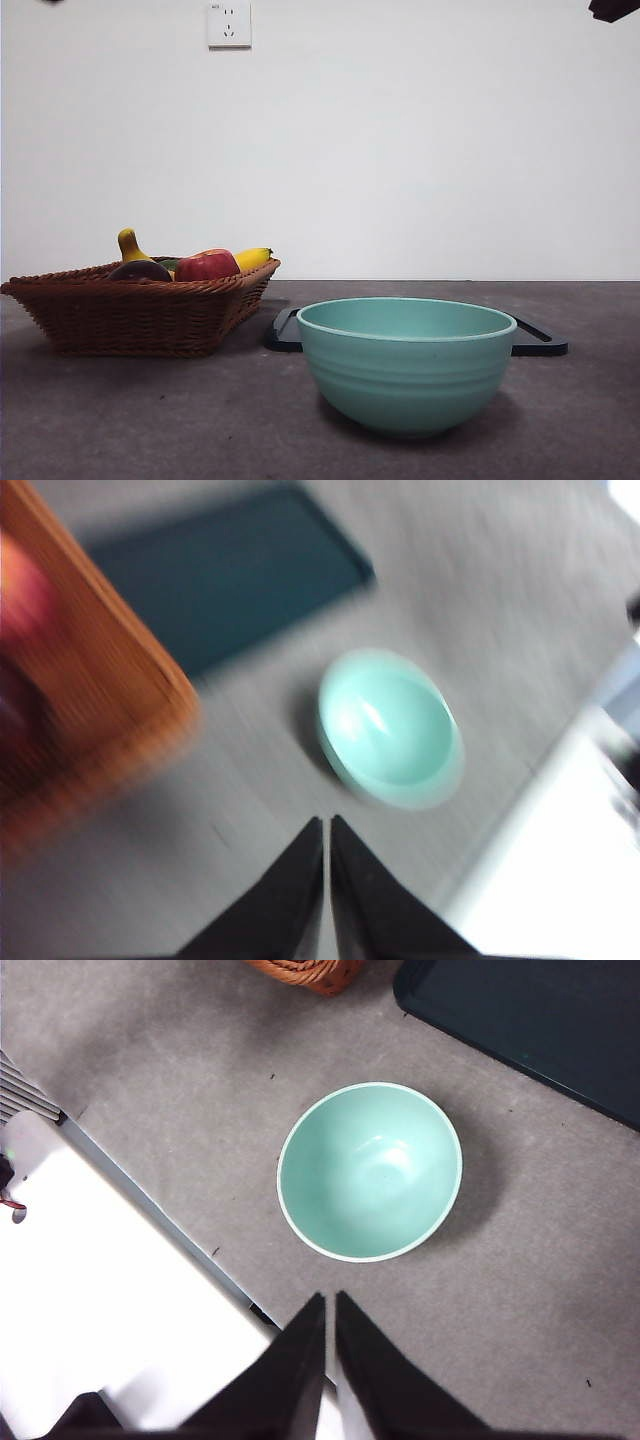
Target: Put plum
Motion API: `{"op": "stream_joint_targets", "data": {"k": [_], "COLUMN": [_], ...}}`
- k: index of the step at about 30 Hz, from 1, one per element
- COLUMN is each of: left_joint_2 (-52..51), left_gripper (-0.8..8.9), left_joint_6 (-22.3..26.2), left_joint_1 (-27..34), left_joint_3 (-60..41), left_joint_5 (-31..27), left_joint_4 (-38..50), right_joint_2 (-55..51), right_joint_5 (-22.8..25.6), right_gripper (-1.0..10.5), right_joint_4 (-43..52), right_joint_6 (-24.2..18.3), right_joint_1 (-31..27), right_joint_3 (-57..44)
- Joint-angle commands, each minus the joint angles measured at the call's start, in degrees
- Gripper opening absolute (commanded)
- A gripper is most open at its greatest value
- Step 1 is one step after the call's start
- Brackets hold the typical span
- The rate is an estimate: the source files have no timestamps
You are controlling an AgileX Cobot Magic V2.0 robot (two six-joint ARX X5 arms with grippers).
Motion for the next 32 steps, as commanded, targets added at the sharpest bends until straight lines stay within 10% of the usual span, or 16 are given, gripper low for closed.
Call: {"op": "stream_joint_targets", "data": {"k": [1,11,18,32], "left_joint_2": [-3.06,-22.25,-32.85,-47.23], "left_gripper": [0.08,0.08,0.08,0.08], "left_joint_6": [1.88,1.60,1.40,-3.91], "left_joint_1": [3.21,16.85,21.07,22.38], "left_joint_3": [0.13,-19.10,-33.38,-52.54], "left_joint_5": [-2.29,-15.10,-24.35,-25.14], "left_joint_4": [10.80,47.01,48.81,47.71], "right_joint_2": [0.42,0.42,0.42,0.42], "right_joint_5": [0.00,0.00,0.00,0.00], "right_gripper": [0.0,0.0,0.0,0.0], "right_joint_4": [0.55,0.55,0.55,0.55], "right_joint_6": [-0.66,-0.66,-0.66,-0.66], "right_joint_1": [0.39,0.39,0.39,0.39], "right_joint_3": [0.87,0.87,0.87,0.87]}}
